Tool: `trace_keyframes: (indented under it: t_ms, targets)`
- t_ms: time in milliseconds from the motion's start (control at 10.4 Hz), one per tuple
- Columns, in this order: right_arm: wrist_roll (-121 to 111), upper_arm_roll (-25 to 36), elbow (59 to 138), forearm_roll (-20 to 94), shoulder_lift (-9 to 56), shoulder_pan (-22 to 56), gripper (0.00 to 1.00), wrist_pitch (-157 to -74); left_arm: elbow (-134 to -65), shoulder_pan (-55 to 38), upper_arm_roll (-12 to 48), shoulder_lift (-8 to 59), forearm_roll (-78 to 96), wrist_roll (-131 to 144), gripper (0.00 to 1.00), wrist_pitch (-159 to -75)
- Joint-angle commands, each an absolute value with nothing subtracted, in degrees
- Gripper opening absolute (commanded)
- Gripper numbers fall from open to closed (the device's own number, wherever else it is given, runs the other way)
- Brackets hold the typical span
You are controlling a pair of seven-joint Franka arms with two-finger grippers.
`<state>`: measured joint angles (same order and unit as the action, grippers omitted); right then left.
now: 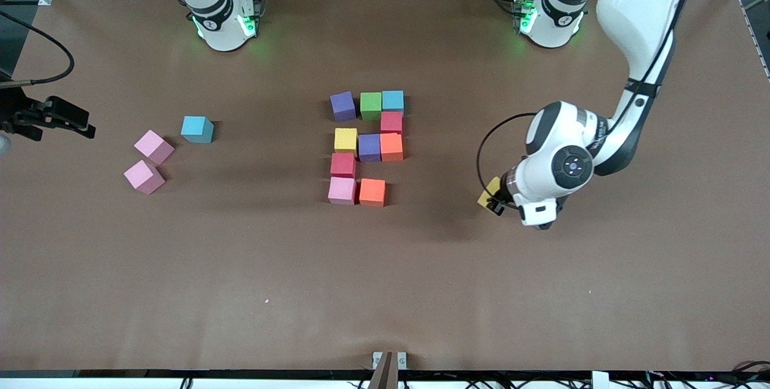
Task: Form number 2 with 11 blocks
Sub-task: 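Carry the yellow cube with the left gripper to the shape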
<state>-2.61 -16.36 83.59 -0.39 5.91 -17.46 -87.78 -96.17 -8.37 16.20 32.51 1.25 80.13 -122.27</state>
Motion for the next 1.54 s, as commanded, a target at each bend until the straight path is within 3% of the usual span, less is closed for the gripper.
trace_keyframes:
  t_ms: [0, 578, 1445]
  targets:
    - [-2.2, -16.44, 83.5, -1.14, 5.54, -17.4, 1.0, -87.28, -87.92, -12.46, 15.82, 37.86, 3.51, 87.68, 0.35, -120.5]
    - [-2.2, -16.44, 83.5, -0.97, 5.71, -17.49, 1.0, -87.45, -79.28, -20.12, 15.82, 45.25, 3.52, 108.69, 0.36, -127.68]
    - [-2.2, -16.44, 83.5, -1.05, 5.71, -17.49, 1.0, -87.36, -79.28, -24.16, 15.82, 48.51, 7.99, 118.74, 0.39, -134.29]
